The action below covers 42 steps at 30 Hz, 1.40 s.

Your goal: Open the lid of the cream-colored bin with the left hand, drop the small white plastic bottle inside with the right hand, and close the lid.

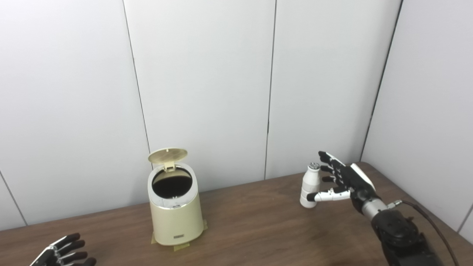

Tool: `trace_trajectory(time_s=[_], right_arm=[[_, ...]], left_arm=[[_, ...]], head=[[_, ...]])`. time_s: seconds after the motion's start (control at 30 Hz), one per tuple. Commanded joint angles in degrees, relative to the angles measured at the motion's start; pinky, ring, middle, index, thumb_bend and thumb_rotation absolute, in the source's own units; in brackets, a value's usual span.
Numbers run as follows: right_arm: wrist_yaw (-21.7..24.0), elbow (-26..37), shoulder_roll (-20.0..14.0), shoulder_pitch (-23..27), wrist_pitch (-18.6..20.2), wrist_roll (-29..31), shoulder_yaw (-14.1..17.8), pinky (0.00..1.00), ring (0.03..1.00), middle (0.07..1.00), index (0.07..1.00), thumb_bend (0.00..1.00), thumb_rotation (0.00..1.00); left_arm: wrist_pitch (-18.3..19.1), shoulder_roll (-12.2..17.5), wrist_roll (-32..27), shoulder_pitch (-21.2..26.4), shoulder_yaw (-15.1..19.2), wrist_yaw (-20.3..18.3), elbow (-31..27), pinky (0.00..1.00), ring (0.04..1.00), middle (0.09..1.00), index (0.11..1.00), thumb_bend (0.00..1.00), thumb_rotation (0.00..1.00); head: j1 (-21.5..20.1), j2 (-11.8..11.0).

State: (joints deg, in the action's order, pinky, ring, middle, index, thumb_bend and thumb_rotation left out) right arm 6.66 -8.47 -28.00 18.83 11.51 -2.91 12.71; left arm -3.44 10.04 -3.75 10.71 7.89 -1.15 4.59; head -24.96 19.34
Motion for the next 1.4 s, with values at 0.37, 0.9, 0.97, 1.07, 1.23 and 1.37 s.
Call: trace_trajectory(time_s=[0.37, 0.9, 0.97, 1.07, 1.23, 1.37], right_arm=[[-8.8, -6.3, 2.6, 3.3, -6.2, -1.4, 1.2, 0.78, 0.826, 0.904, 0.898, 0.80, 0.09], [-12.9, -13.8, 3.6, 5.9, -10.1, -3.0, -0.4, 0.70, 0.773, 0.853, 0.849, 0.81, 0.07], [-14.1, -13.8, 4.1, 6.2, -9.4, -3.8, -0.7, 0.69, 0.754, 0.831, 0.833, 0.80, 0.05], [-15.3, -13.9, 4.5, 6.6, -8.8, -5.0, -1.2, 0.67, 0.742, 0.814, 0.820, 0.79, 0.06], [-16.3, -13.9, 4.8, 6.9, -8.3, -6.2, -1.9, 0.63, 0.710, 0.795, 0.802, 0.78, 0.05], [-16.7, -15.2, 4.8, 7.4, -9.6, -6.2, -2.4, 0.62, 0.701, 0.784, 0.794, 0.79, 0.05]], left_arm=[[-0.4, 0.9, 0.0, 1.7, 0.2, -0.3, -2.5, 0.58, 0.643, 0.708, 0.734, 0.61, 0.00], [-1.2, 1.3, 0.2, 1.9, 0.4, -1.0, -1.8, 0.56, 0.629, 0.696, 0.722, 0.62, 0.00], [-0.4, 1.2, 0.2, 1.7, 0.4, -1.0, -2.5, 0.56, 0.626, 0.692, 0.720, 0.62, 0.00], [0.0, 1.3, 0.5, 1.6, 0.4, -0.8, -2.8, 0.56, 0.622, 0.690, 0.715, 0.63, 0.02], [0.2, 1.3, -0.1, 1.6, 0.6, -1.1, -3.1, 0.55, 0.629, 0.698, 0.722, 0.61, 0.01], [0.7, 1.2, 0.2, 1.5, 0.6, -1.1, -3.6, 0.57, 0.637, 0.703, 0.727, 0.60, 0.00]], head=[[-0.3, 0.5], [-0.3, 1.1], [-0.3, 1.2], [-0.4, 1.3], [-0.5, 1.5], [-0.5, 1.7]])
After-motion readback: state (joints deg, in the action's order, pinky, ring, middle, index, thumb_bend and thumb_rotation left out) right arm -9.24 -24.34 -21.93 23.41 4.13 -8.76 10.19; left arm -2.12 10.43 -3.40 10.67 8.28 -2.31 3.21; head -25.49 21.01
